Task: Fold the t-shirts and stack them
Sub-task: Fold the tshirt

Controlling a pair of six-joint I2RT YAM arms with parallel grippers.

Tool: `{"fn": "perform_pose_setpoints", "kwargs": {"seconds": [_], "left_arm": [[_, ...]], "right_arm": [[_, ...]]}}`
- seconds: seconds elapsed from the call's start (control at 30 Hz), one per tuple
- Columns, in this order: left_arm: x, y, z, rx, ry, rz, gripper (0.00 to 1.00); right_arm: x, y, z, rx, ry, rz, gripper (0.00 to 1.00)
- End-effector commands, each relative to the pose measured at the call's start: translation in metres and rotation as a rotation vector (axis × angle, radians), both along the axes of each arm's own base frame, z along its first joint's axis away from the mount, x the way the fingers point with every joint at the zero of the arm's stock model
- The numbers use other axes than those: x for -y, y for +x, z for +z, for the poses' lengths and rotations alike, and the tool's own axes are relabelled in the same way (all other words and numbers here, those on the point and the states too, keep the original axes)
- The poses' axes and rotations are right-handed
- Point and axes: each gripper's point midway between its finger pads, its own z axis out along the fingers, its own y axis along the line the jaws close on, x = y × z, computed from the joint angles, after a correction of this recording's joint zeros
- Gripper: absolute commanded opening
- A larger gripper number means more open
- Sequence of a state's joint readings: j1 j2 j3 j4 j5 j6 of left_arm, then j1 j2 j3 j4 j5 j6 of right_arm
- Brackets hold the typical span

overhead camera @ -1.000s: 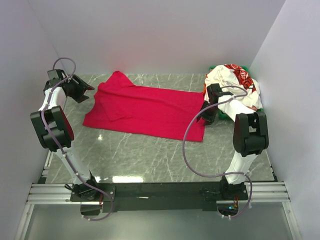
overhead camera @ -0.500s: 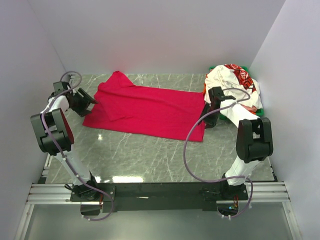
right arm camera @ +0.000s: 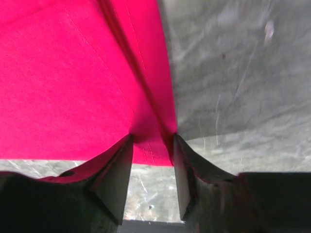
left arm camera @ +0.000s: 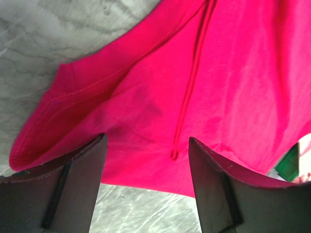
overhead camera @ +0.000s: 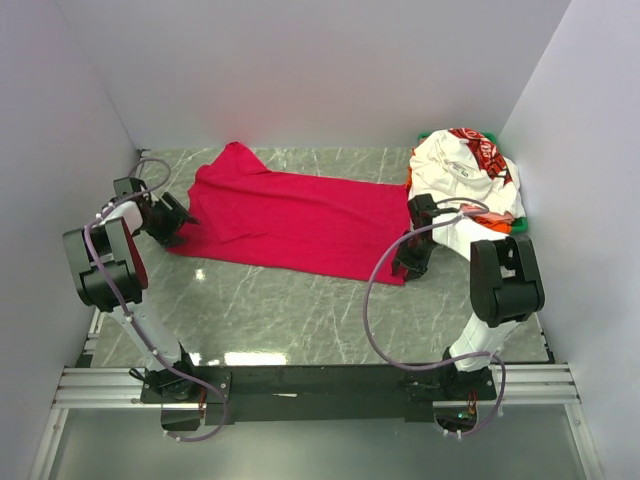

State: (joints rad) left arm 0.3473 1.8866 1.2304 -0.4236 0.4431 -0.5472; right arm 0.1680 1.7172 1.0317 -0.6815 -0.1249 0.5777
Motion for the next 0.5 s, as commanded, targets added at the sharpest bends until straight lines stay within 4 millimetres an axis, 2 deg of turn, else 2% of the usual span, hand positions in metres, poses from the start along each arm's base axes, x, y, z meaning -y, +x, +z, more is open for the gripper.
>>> {"fn": "perform_pose_setpoints", "kwargs": {"seconds": [0.0, 0.07, 0.2, 0.3, 0.47], "left_arm": [[-0.006, 0.000, -0.006, 0.015, 0.046, -0.017, 0.73], [-0.008, -0.003, -0.009, 0.003, 0.061, -0.019, 0.73], [-0.012, -0.015, -0.018, -0.039, 0.092, -0.013, 0.73], [-0.019, -0.027, -0.027, -0.086, 0.116, 0.022, 0.74], [-0.035, -0.052, -0.036, -0.141, 0.143, 0.102, 0.74]], "right_arm": [[-0.004, -0.005, 0.002, 0.016, -0.003, -0.018, 0.45], [-0.005, -0.008, 0.000, 0.010, -0.009, -0.023, 0.40], [-0.003, -0.019, -0.006, -0.002, -0.028, -0.044, 0.14], [-0.005, -0.031, -0.010, -0.013, -0.022, -0.049, 0.07], [-0.008, -0.051, -0.016, -0.038, -0.030, -0.031, 0.02]]}}
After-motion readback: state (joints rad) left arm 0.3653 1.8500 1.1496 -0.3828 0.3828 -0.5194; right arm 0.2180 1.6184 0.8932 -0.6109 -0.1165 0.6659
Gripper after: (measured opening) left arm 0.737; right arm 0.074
